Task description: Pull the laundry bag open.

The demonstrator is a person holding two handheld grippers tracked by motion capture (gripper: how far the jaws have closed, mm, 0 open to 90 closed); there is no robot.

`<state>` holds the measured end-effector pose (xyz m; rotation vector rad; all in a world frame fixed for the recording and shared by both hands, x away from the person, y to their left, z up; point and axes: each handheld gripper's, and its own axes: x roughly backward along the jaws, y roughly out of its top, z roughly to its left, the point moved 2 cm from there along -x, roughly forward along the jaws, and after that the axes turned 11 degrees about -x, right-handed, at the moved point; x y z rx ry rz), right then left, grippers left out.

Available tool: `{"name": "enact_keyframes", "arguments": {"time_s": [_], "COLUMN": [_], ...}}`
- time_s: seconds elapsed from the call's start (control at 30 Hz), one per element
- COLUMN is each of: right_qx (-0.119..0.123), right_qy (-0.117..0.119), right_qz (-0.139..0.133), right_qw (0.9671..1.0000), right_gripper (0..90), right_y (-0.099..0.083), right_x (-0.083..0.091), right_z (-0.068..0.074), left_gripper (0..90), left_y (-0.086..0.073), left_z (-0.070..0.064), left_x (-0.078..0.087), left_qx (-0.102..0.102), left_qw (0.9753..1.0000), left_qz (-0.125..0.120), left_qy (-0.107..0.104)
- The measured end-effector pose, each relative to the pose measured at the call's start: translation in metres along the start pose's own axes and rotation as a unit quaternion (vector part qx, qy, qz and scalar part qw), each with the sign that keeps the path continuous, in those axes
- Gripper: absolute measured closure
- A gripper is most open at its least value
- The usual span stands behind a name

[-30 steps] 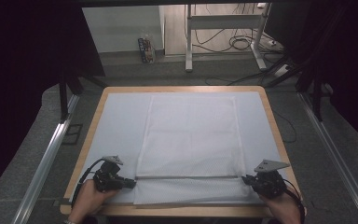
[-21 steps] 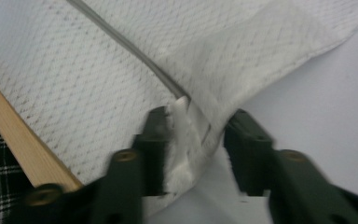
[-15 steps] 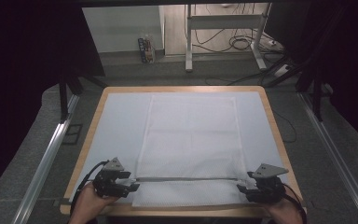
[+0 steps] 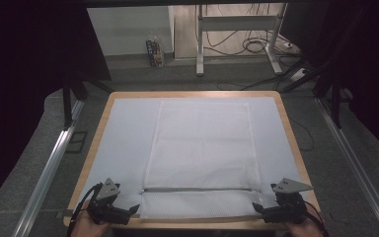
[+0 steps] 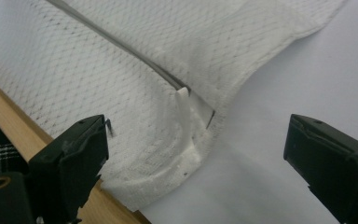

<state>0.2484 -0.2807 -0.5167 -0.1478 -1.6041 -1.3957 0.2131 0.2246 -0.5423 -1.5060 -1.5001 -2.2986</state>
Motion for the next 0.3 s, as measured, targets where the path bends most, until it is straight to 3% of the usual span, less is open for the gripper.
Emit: {"name": "enact_keyframes", "arguments": {"time_s": [0.3], "right_qx": [-0.002], "right_qy": [0.006], "right_qz": [0.007], "right_qw": [1.0000], "right_gripper": [6.0], "right_y": [0.0000], "right_x": [-0.0017], "right_z": [-0.0015], "left_gripper": [3.2], "left_y": [-0.0013], "left_z": [0.0067], "left_x": [-0.0016], "left_qx": [0.035], "left_qw": [0.9994], "left_qz": [0.005], "left_qy": [-0.005]}}
